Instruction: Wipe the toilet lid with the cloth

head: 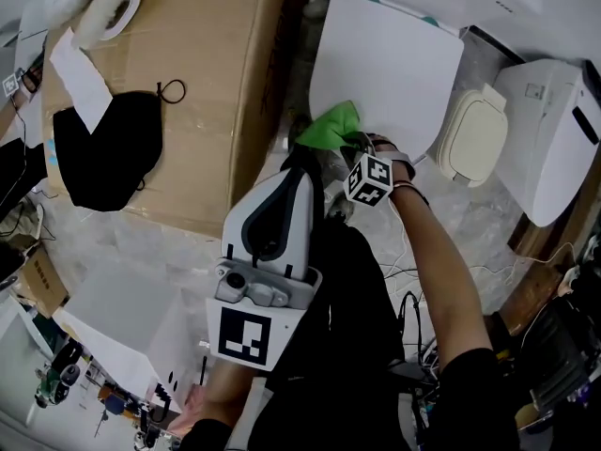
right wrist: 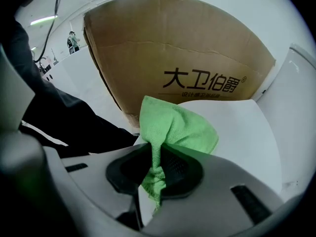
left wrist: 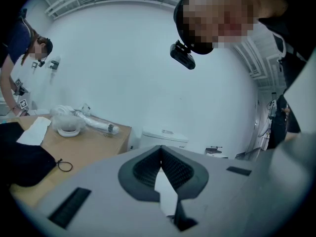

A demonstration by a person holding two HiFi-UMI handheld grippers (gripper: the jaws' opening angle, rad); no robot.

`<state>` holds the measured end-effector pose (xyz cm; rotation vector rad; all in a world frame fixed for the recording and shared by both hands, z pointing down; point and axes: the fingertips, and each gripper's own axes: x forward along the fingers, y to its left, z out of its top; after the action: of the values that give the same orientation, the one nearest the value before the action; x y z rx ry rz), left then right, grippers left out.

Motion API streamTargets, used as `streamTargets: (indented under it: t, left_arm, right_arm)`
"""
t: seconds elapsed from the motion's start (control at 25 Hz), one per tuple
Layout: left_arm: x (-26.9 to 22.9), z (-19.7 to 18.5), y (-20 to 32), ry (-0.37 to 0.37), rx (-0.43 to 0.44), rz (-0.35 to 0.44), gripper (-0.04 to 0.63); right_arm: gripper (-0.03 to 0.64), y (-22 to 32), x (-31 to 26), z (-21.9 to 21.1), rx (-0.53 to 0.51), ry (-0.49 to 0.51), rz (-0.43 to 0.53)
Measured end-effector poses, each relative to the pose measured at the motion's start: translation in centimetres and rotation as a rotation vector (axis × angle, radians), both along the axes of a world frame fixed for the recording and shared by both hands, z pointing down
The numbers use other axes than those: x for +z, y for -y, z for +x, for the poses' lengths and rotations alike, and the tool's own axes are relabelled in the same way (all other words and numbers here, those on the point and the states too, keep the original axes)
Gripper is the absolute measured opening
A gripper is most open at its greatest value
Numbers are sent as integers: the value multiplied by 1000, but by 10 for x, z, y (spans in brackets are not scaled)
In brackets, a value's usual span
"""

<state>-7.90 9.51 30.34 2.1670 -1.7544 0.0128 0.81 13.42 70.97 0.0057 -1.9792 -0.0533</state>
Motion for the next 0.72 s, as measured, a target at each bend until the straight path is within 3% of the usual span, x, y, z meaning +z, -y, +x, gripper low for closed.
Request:
streamTargets:
  t: [0.72]
  left_arm:
    - [-7, 54, -14, 5, 93, -1, -2]
  right_arm:
    - [64, -36, 3, 78, 66, -34, -12]
